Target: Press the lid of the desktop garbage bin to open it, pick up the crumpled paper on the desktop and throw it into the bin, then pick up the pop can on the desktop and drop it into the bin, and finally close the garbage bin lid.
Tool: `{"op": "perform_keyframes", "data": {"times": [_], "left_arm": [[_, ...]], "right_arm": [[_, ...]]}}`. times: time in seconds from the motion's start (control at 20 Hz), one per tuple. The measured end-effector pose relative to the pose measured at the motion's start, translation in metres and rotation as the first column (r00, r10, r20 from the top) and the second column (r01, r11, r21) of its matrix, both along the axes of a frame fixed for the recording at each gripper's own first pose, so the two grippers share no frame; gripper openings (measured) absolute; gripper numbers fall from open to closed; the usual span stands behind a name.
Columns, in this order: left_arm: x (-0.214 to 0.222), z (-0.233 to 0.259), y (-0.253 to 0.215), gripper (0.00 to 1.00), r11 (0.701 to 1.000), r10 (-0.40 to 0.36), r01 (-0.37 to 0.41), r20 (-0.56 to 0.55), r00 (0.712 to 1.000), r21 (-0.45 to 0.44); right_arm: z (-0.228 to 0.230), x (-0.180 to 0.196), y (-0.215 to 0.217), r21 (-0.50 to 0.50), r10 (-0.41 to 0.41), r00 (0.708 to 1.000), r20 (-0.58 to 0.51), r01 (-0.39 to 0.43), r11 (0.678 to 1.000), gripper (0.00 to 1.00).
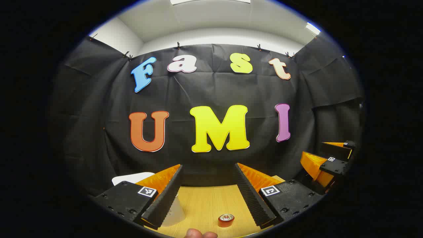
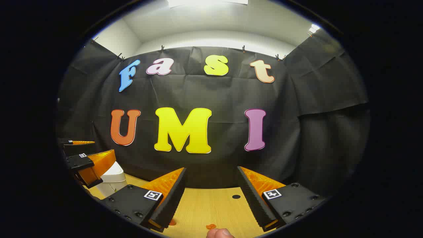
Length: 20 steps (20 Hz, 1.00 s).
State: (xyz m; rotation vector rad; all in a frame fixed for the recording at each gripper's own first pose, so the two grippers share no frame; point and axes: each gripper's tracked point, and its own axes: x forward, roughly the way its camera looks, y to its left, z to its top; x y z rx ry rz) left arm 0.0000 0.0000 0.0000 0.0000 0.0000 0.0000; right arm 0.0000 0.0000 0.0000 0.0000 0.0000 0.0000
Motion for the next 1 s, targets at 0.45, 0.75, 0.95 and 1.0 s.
{"op": "perform_keyframes", "data": {"times": [0.45, 0.75, 0.95, 1.0], "left_arm": [[0.000, 0.002, -0.004, 0.98, 1.000, 0.008, -0.008, 0.004, 1.000, -0.003], [0.001, 0.009, -0.004, 0.98, 1.000, 0.016, -0.016, 0.024, 1.000, 0.002], [0.004, 0.004, 0.003, 0.98, 0.999, 0.039, -0.039, 0.011, 0.999, -0.002], [0.005, 0.004, 0.004, 0.98, 0.999, 0.041, -0.041, 0.011, 0.999, 0.000]], "right_arm": [[0.002, 0.005, -0.008, 0.026, -0.002, 1.000, 0.005, 0.002, 1.000, 0.94], [0.007, 0.007, -0.005, 0.024, 0.011, 1.000, 0.012, -0.011, 1.000, 0.95], [0.006, 0.009, -0.005, 0.023, 0.016, 1.000, 0.007, -0.016, 1.000, 0.94], [0.005, 0.010, -0.005, 0.021, 0.017, 1.000, 0.004, -0.017, 1.000, 0.94]]}}
